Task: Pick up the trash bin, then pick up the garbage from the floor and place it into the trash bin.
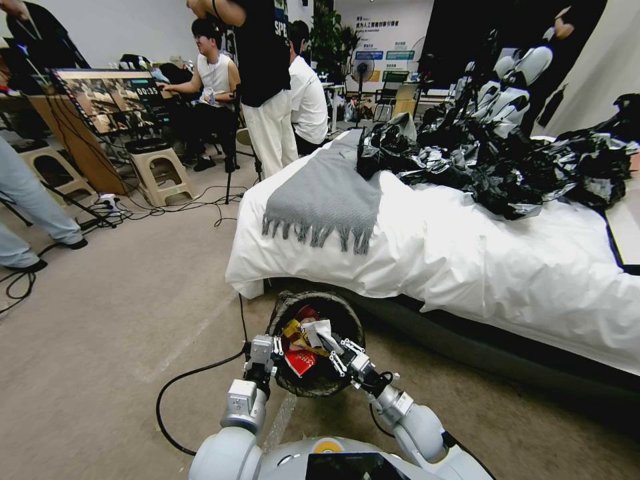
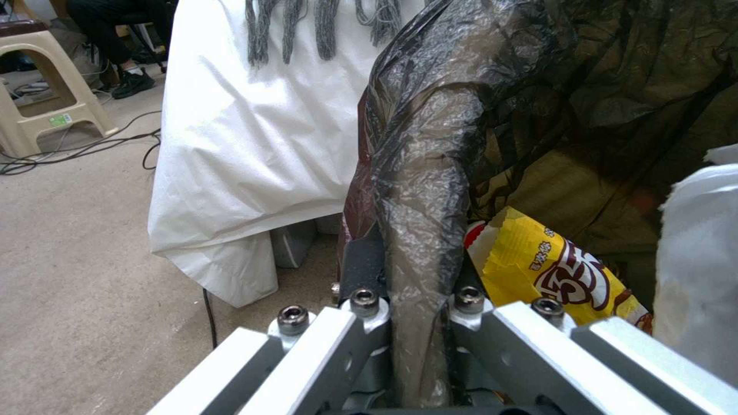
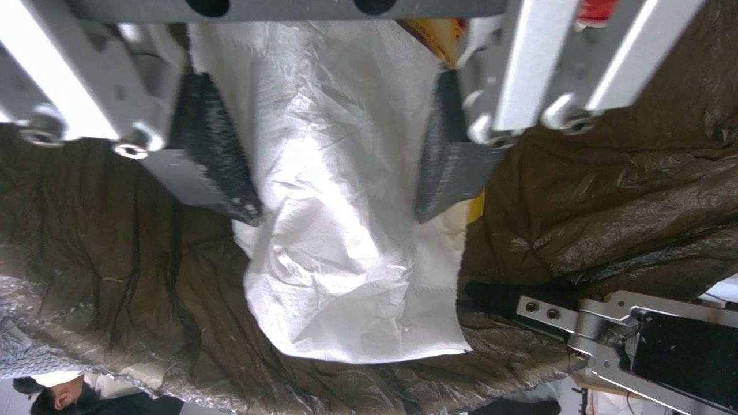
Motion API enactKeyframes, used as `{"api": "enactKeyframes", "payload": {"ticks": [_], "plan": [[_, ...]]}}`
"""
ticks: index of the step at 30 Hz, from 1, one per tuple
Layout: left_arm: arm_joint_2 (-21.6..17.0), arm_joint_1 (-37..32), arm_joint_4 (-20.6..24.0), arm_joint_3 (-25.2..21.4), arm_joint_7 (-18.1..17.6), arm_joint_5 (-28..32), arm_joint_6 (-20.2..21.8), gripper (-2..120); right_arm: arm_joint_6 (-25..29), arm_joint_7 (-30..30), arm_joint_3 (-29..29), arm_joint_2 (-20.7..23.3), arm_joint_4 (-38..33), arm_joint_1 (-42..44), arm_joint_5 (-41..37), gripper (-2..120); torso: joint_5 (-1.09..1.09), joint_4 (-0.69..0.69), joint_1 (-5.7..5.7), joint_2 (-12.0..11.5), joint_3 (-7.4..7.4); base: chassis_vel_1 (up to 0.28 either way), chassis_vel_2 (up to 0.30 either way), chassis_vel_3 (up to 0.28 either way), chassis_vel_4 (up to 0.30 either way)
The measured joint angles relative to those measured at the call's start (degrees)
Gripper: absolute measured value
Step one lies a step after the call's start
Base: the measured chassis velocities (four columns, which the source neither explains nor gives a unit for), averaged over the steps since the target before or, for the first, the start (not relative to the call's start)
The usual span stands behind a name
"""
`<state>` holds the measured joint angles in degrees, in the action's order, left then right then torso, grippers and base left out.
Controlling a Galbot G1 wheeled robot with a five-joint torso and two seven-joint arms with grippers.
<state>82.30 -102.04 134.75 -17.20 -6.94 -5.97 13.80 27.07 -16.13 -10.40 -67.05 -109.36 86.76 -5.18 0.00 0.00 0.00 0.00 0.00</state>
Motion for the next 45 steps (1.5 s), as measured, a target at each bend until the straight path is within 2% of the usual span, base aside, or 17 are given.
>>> {"api": "enactKeyframes", "payload": {"ticks": [1, 4, 5, 8, 9, 11, 13, 14, 20, 29, 37, 45], "plan": [[0.0, 0.0, 0.0, 0.0, 0.0, 0.0, 0.0, 0, 0.0, 0.0, 0.0, 0.0, 0.0, 0.0, 0.0, 58, 0.0, 0.0, 0.0, 0.0, 0.0, 0.0, 0.0, 0.0, 0.0], [-0.04, 0.0, 0.06, 0.01, 0.02, -0.01, -0.01, 0, 0.02, 0.11, -0.05, -0.06, -0.03, 0.12, 0.1, 73, 0.0, 0.0, 0.0, 0.0, 0.0, 0.0, 0.0, 0.0, 0.0], [-0.04, 0.0, 0.06, 0.01, 0.02, -0.01, -0.01, 0, 0.02, 0.11, -0.05, -0.06, -0.03, 0.12, 0.1, 73, 0.0, 0.0, 0.0, 0.0, 0.0, 0.0, 0.0, 0.0, 0.0], [-0.09, 0.0, 0.06, 0.15, 0.02, -0.01, -0.01, 0, 0.02, 0.2, -0.19, 0.16, -0.24, 0.27, 0.14, 88, 0.0, 0.0, 0.0, 0.0, 0.0, 0.0, 0.0, 0.0, 0.0], [-0.09, 0.0, 0.06, 0.15, 0.02, -0.01, -0.01, 0, 0.02, 0.2, -0.19, 0.16, -0.24, 0.27, 0.14, 88, 0.0, 0.0, 0.0, 0.0, 0.0, 0.0, 0.0, 0.0, 0.0], [-0.15, 0.05, 0.06, 0.41, 0.1, -0.01, -0.01, 0, 0.03, 0.19, -0.29, 0.39, -0.39, 0.33, 0.17, 97, 0.0, 0.0, 0.0, 0.0, 0.0, 0.0, 0.0, 0.0, 0.0], [-0.17, 0.08, 0.06, 0.46, 0.13, -0.01, -0.01, 0, 0.03, 0.19, -0.34, 0.47, -0.45, 0.34, 0.17, 100, 0.0, 0.0, 0.0, 0.0, 0.0, 0.0, 0.0, 0.0, 0.0], [-0.21, 0.16, 0.06, 0.43, 0.05, -0.03, -0.01, 0, 0.07, 0.2, -0.53, 0.68, -0.63, 0.4, 0.15, 105, 0.0, -0.01, 0.0, 0.0, 0.0, 0.0, 0.0, 0.0, 0.0], [-0.36, 0.27, 0.09, 0.36, 0.06, -0.05, 0.01, 0, 0.09, 0.22, -0.82, 1.07, -1.12, 0.39, 0.15, 113, 0.0, 0.0, 0.0, 0.0, 0.0, 0.0, 0.0, 0.0, 0.0], [-0.37, 0.29, 0.11, 0.28, 0.08, 0.0, 0.1, 0, 0.7, 0.2, -1.07, 0.73, -2.71, 0.43, 0.67, 114, 0.0, 0.0, 0.0, 0.0, 0.0, 0.0, 0.0, 0.0, 0.0], [-0.19, 0.2, 0.11, 0.72, 0.1, -0.11, 0.15, 0, 1.73, 0.17, -1.26, 0.03, -2.2, 0.55, 2.7, 101, 0.0, 0.0, 0.0, 0.0, 0.0, 0.0, 0.0, 0.0, 0.0], [-0.2, 0.15, 0.19, 0.23, 0.05, -0.03, 0.15, 0, 2.58, 0.35, -2.49, -0.03, -2.99, 0.76, 2.96, 100, 0.0, 0.0, 0.0, 0.0, 0.0, 0.0, 0.0, 0.0, 0.0]]}}
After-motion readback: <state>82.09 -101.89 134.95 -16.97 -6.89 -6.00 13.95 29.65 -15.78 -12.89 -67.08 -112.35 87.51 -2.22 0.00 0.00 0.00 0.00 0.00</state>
